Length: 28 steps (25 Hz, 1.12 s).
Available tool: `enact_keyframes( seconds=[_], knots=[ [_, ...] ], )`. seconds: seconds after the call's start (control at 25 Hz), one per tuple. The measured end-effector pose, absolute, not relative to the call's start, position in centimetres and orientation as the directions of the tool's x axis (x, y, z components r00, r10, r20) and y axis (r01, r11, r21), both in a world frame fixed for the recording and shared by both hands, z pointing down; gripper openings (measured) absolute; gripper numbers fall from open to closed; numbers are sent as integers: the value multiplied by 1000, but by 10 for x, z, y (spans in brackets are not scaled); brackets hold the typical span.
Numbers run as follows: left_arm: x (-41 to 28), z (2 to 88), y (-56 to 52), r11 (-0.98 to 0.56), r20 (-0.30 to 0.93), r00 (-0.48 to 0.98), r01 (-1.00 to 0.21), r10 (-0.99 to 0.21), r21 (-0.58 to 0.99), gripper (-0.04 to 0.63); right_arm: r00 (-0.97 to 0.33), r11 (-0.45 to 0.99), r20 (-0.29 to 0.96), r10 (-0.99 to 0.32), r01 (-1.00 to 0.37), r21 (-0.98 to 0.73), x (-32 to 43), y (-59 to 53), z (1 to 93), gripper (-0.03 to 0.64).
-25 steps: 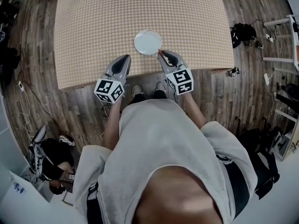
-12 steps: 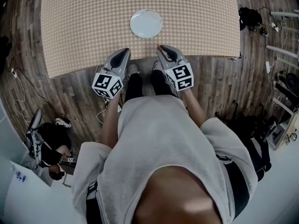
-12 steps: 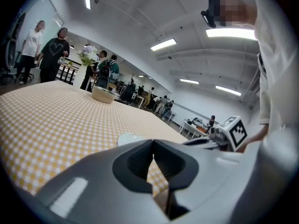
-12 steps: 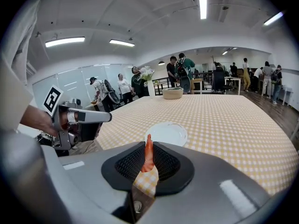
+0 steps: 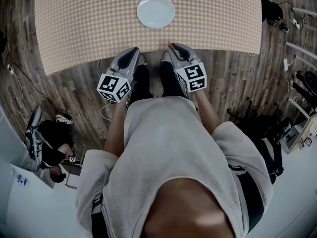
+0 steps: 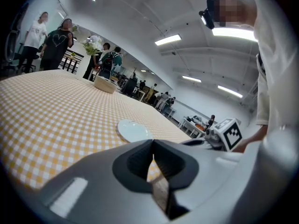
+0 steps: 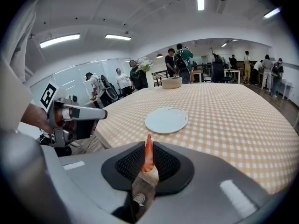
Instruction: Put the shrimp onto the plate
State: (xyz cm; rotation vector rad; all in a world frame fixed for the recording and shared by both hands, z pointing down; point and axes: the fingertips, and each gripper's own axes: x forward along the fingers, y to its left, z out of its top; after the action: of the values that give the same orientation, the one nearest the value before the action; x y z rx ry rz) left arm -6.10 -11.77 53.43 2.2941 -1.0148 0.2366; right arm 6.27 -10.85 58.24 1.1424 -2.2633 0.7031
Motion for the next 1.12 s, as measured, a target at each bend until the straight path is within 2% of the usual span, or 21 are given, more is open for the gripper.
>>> enact_keyframes(
  seconds=[0.84, 1.0, 1.12],
  knots=[
    [-84, 543, -87, -442, 406, 646, -751, -646, 490, 9, -510, 604, 646, -569, -792, -93, 36, -250, 606, 54],
    [-92, 544, -85, -428, 406, 634, -758, -658, 491, 9, -504, 652, 677, -536, -756, -47, 33, -265, 612, 54],
    [-96, 544, -83, -420, 407, 628, -762, -663, 493, 9, -508, 732, 706, -493, -681, 21, 28, -264, 615, 54]
  ],
)
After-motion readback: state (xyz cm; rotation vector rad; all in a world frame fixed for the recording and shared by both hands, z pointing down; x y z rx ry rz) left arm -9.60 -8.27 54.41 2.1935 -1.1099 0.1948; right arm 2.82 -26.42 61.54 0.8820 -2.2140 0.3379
